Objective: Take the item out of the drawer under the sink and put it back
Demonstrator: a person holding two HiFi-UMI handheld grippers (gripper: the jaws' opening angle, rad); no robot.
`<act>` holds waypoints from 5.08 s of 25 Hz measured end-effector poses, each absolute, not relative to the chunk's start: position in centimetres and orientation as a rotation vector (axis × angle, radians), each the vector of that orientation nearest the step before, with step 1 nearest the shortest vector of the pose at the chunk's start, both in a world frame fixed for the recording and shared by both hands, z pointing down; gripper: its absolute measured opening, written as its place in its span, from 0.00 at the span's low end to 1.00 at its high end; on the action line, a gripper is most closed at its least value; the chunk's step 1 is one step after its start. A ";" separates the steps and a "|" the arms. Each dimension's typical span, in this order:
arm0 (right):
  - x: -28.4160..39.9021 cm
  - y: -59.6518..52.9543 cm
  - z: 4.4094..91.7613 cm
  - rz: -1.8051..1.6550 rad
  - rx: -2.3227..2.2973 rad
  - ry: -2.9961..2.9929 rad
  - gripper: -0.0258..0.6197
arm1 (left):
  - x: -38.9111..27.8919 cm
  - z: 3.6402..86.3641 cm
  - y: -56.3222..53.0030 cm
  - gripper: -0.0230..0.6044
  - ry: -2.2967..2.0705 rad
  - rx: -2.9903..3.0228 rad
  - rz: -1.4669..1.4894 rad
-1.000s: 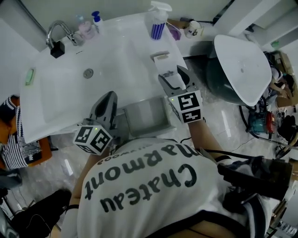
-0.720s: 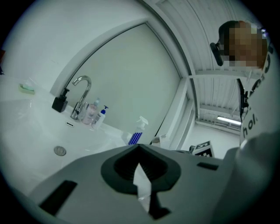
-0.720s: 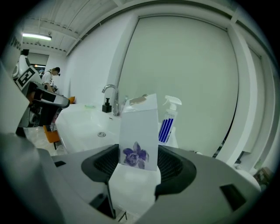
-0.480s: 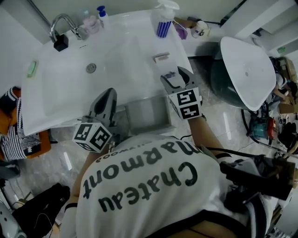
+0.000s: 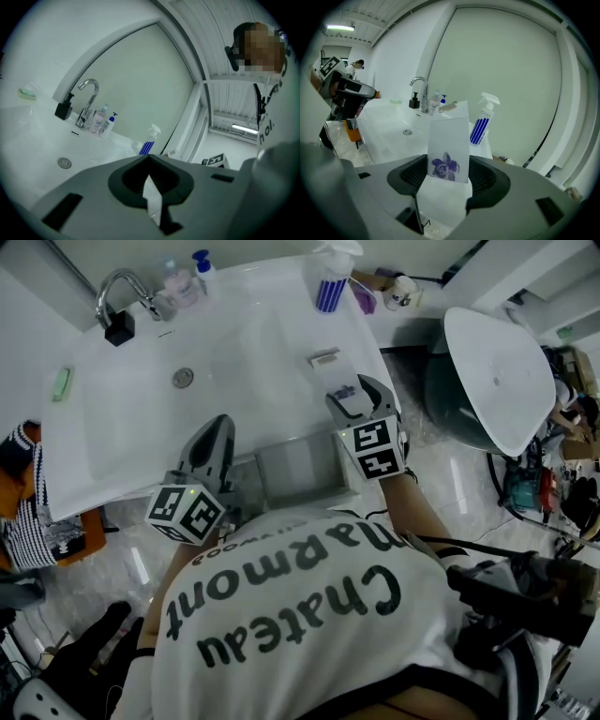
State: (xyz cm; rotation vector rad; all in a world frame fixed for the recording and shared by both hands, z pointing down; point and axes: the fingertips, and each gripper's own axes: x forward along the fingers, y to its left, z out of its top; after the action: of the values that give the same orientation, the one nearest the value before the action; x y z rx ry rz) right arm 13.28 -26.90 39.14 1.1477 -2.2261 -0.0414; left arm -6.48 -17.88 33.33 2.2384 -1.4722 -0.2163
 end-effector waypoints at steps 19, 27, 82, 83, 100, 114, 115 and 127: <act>13.8 -26.8 42.3 0.010 1.147 -2.062 0.47 | -8.3 34.2 -18.6 0.05 -1.415 2.240 -0.212; 13.7 -26.7 43.3 0.037 1.141 -2.033 0.47 | -8.7 34.7 -18.9 0.05 -1.407 2.232 -0.210; 15.9 -28.1 44.8 0.621 1.173 -1.992 0.48 | -8.0 35.7 -18.4 0.05 -1.384 2.215 -0.208; 15.9 -28.1 44.8 0.627 1.170 -1.991 0.48 | -8.0 35.7 -18.3 0.05 -1.384 2.215 -0.208; 16.3 -28.7 45.4 0.803 1.141 -1.991 0.49 | -8.0 35.7 -18.6 0.05 -1.378 2.219 -0.198; 16.0 -29.5 45.8 0.899 1.111 -1.976 0.49 | -8.6 35.9 -19.1 0.05 -1.383 2.209 -0.205; 16.0 -29.6 45.8 0.904 1.112 -1.976 0.49 | -8.6 35.9 -19.2 0.05 -1.383 2.207 -0.205; 15.8 -30.3 46.1 0.914 1.116 -1.980 0.49 | -8.8 36.7 -19.7 0.05 -1.380 2.188 -0.200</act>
State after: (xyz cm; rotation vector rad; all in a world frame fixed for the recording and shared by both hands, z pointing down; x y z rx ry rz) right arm 15.79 -30.27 46.12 1.1158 -1.9797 0.9143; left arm -8.83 -19.66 36.75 2.1879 -1.3797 -0.1996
